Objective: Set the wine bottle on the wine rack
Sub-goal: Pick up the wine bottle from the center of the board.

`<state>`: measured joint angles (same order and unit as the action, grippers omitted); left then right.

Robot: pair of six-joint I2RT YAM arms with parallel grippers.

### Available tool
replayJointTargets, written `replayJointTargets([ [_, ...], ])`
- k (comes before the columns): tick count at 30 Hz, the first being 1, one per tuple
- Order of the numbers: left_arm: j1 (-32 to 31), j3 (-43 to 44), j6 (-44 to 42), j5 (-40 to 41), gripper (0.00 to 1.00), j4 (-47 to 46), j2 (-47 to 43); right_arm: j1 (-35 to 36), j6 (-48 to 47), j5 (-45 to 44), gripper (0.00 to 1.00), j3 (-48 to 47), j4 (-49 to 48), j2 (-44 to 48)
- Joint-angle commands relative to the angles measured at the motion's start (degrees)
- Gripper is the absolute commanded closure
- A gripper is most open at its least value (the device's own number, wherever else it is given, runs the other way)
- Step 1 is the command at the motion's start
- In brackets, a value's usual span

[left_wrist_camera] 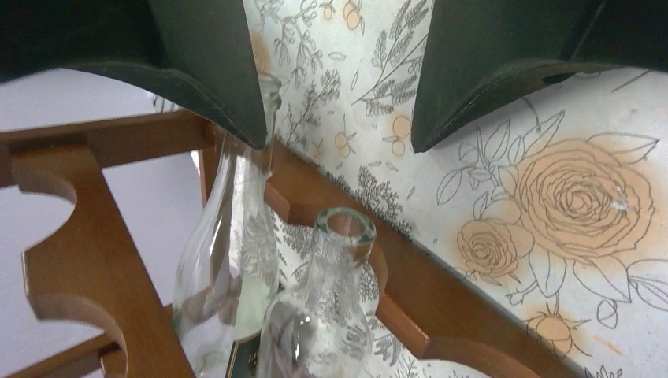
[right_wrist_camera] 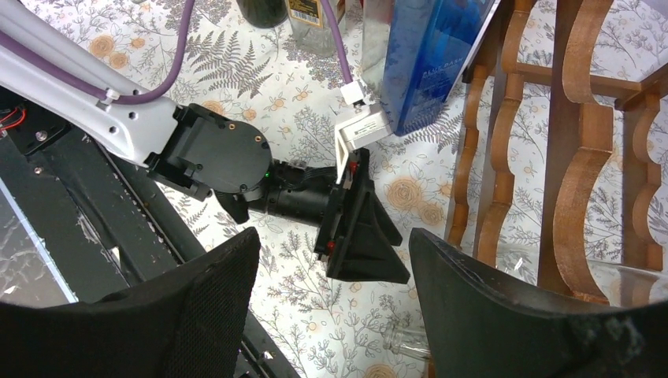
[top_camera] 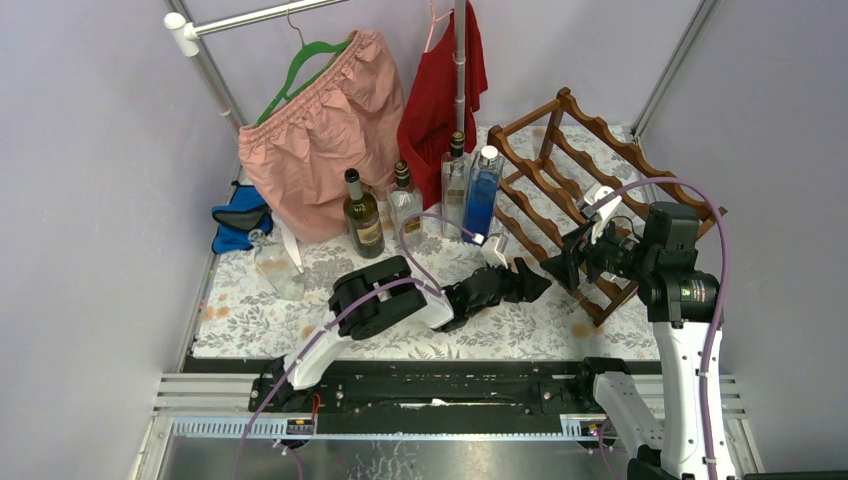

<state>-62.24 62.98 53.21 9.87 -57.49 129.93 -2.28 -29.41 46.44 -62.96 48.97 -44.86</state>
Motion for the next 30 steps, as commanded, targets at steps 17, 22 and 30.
replayJointTargets([
  [17,0.78,9.87,13.76,6.46,0.33,3.40,7.14,0.26,-1.45,1.82,0.23,0.45,-0.16,0.75],
  [22,1.02,11.73,15.45,5.58,0.39,4.40,8.94,0.26,-1.70,1.82,0.23,0.47,0.03,0.85],
  [30,1.67,12.51,17.04,5.23,0.42,4.52,10.25,0.26,-1.77,2.02,0.23,0.73,0.06,1.07],
])
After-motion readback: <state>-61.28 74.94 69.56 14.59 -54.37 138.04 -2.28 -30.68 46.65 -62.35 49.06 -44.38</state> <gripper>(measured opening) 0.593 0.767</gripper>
